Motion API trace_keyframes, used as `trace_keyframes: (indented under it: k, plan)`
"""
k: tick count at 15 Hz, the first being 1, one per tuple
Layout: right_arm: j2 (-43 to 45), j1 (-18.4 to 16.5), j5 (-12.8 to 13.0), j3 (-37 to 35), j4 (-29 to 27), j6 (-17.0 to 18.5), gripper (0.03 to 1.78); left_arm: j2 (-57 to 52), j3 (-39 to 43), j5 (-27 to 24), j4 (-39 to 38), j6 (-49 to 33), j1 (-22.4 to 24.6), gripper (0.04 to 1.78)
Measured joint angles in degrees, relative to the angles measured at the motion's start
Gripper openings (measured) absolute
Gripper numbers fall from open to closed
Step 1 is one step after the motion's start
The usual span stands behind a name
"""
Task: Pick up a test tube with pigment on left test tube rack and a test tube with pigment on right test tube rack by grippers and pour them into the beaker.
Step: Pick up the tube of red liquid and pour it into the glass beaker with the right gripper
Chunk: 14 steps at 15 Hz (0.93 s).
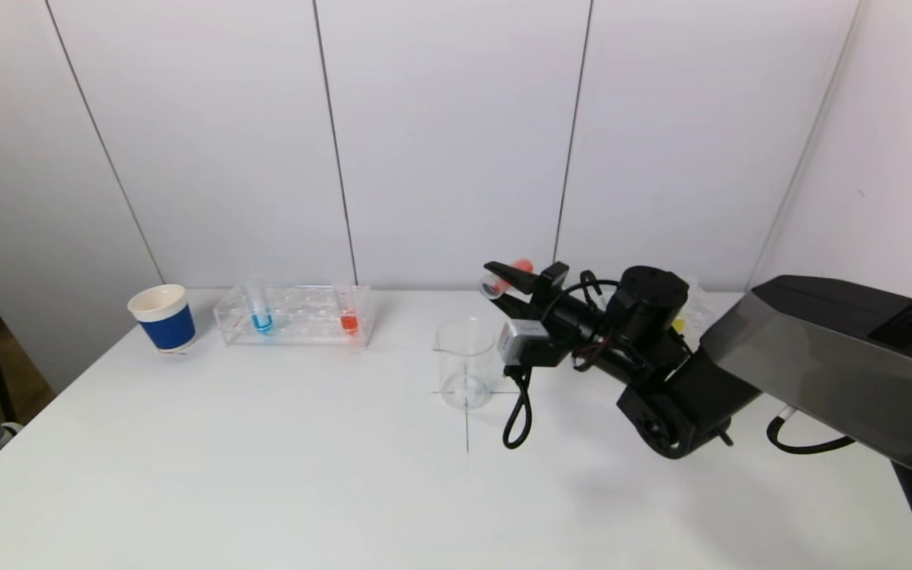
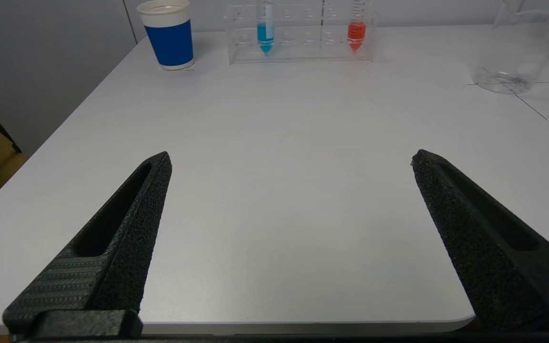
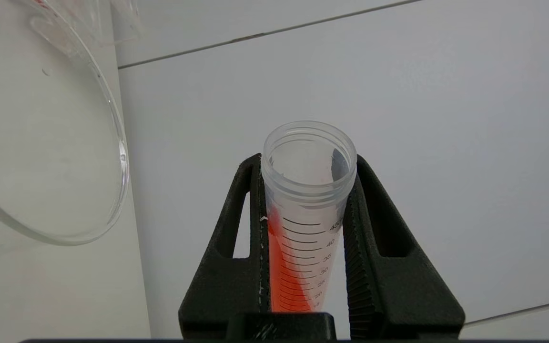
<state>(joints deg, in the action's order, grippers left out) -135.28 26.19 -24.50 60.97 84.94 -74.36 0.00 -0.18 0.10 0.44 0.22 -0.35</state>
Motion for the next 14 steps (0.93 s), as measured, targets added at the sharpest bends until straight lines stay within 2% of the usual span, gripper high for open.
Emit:
trace_keyframes:
  k: [8, 14]
  plan:
    - [-0.2, 0.2, -0.4, 1.2, -0.6, -0.7, 0.49, 0.0, 0.0, 0.0, 0.0, 0.0, 0.0, 1.76]
    - [-0.2, 0.4, -1.8, 1.0, -0.4, -1.1, 0.49, 0.0, 0.0, 0.0, 0.0, 0.0, 0.0, 1.76]
